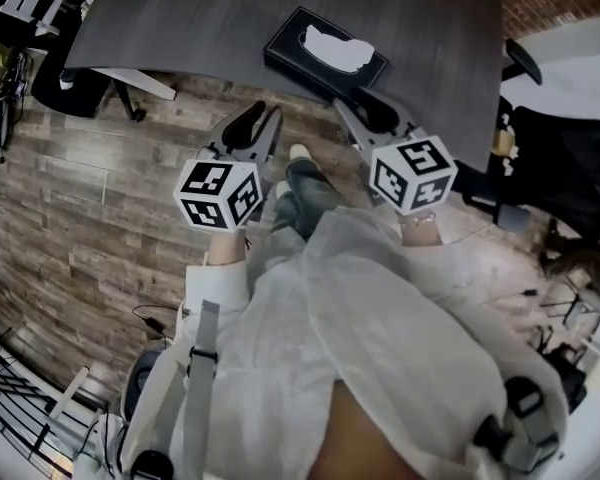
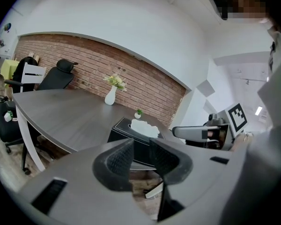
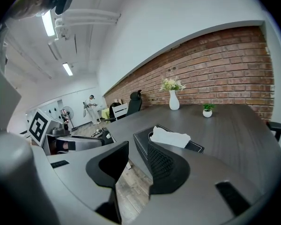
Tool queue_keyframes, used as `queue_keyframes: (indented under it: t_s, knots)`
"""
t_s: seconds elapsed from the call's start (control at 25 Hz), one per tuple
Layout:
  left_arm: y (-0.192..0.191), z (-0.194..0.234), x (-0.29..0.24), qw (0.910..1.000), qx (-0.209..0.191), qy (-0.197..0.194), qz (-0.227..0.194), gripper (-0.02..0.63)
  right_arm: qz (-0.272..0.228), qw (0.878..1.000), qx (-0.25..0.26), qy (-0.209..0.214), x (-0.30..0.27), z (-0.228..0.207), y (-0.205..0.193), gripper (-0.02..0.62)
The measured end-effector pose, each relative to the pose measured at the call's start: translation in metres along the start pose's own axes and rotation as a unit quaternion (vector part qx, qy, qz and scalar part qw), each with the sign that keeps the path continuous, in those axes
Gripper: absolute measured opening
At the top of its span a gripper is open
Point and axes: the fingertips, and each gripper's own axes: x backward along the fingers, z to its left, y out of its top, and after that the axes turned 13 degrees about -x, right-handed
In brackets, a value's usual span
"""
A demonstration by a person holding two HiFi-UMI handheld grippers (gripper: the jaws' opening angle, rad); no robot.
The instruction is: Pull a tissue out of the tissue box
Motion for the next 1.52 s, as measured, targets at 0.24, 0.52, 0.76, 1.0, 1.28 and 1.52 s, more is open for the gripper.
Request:
queue_keyframes:
  t_s: [0.24,0.52,0.76,1.0,1.28,1.52]
  knots:
    - [0.018,0.012,-0.024,0.9999,-0.009,0.001,0.005,0.101,-0.006,1.0,0.0,0.01,-0.022,-0.013,0.026,0.118]
    - [0.053,0.03,-0.056,0.9997,-0.023,0.009,-0.004,0.101,-0.012,0.999,0.017,0.026,-0.053,-0.028,0.065,0.118]
    - [0.081,0.051,-0.082,0.9989,-0.034,0.027,-0.015,0.101,-0.017,0.998,0.03,0.044,-0.076,-0.041,0.093,0.118]
    - [0.086,0.062,-0.098,0.9986,-0.025,0.044,-0.012,0.101,-0.016,0.997,0.046,0.057,-0.089,-0.057,0.113,0.118]
    - [0.077,0.067,-0.105,0.9987,-0.017,0.049,0.004,0.101,-0.012,0.998,0.041,0.052,-0.094,-0.071,0.113,0.118]
    - [0.063,0.069,-0.102,0.9991,-0.016,0.033,0.023,0.103,-0.011,0.999,0.031,0.031,-0.088,-0.075,0.105,0.118]
